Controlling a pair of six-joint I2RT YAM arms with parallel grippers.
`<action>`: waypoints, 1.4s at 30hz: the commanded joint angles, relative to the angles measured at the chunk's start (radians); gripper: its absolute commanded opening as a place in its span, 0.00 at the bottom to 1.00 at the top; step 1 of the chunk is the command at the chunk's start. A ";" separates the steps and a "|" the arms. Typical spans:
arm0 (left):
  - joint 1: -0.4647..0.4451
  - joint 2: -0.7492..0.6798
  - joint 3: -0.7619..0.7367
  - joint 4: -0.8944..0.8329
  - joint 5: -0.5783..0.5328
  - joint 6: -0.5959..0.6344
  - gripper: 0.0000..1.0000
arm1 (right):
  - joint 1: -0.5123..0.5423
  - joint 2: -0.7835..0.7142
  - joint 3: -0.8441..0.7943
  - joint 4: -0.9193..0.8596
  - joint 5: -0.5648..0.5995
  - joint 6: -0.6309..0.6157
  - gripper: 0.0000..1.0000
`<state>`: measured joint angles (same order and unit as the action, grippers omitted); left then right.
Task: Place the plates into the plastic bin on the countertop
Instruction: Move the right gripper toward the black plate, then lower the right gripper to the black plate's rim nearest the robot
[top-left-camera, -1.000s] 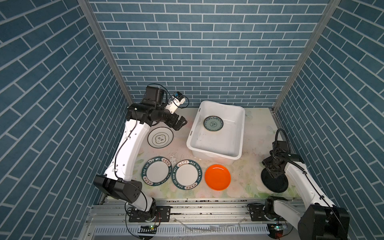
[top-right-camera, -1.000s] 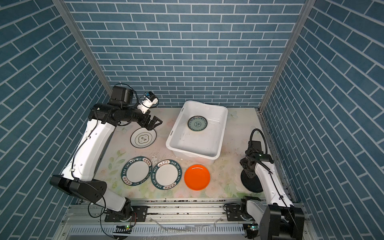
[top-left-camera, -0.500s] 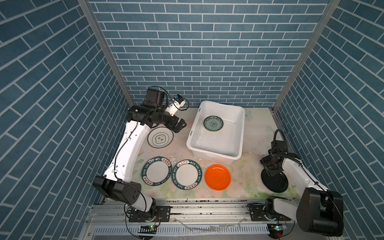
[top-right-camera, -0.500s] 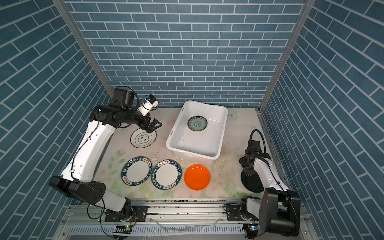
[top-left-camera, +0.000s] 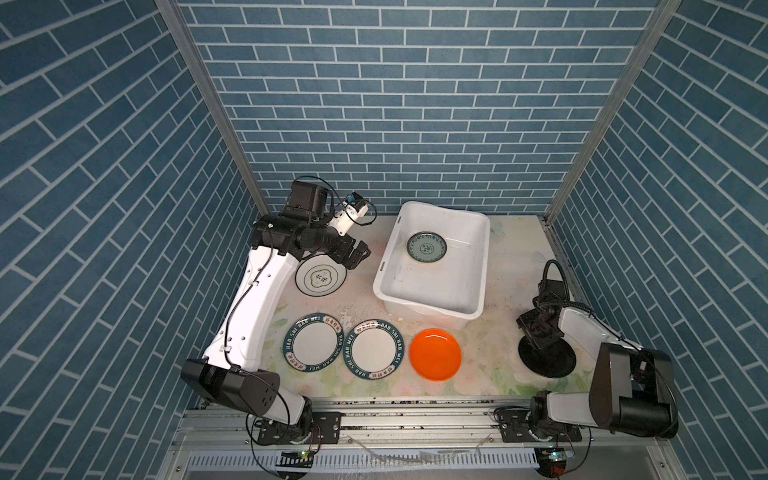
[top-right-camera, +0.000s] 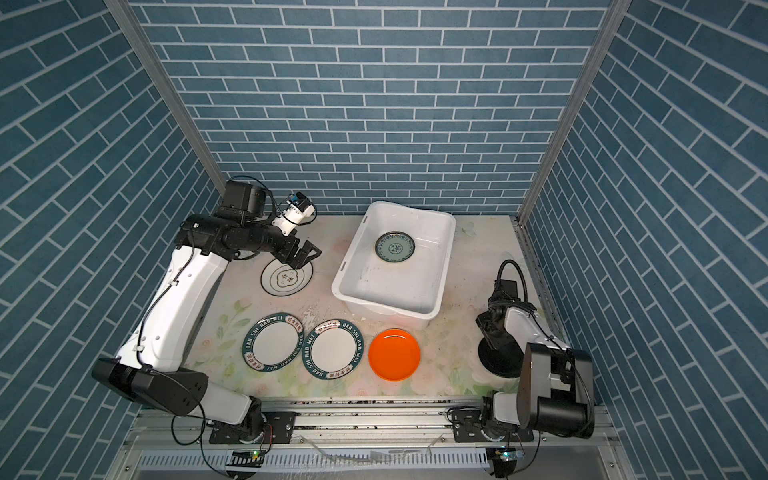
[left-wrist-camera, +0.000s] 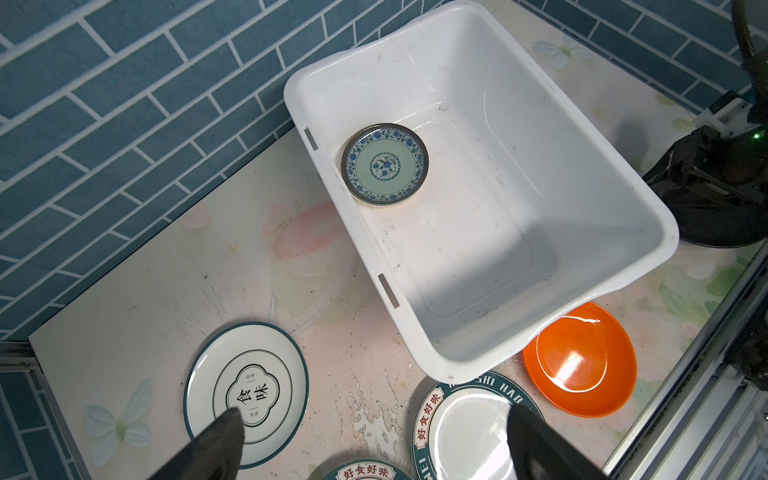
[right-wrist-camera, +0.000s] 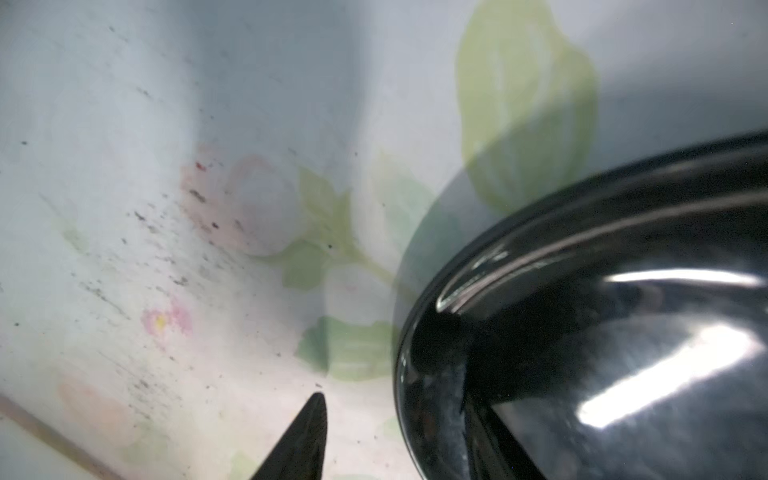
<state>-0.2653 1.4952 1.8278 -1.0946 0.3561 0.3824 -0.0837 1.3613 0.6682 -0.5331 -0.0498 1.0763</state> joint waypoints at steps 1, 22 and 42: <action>-0.006 -0.017 -0.009 -0.007 -0.011 0.010 1.00 | -0.003 0.037 -0.001 0.028 -0.019 -0.004 0.53; -0.006 -0.006 0.002 0.001 -0.026 0.018 1.00 | -0.001 0.111 0.103 0.082 -0.065 -0.003 0.52; -0.005 -0.008 0.003 0.002 -0.040 0.023 1.00 | -0.001 0.161 0.197 0.085 -0.074 -0.020 0.51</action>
<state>-0.2653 1.4952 1.8263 -1.0943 0.3172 0.3962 -0.0837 1.5074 0.8314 -0.4404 -0.1249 1.0733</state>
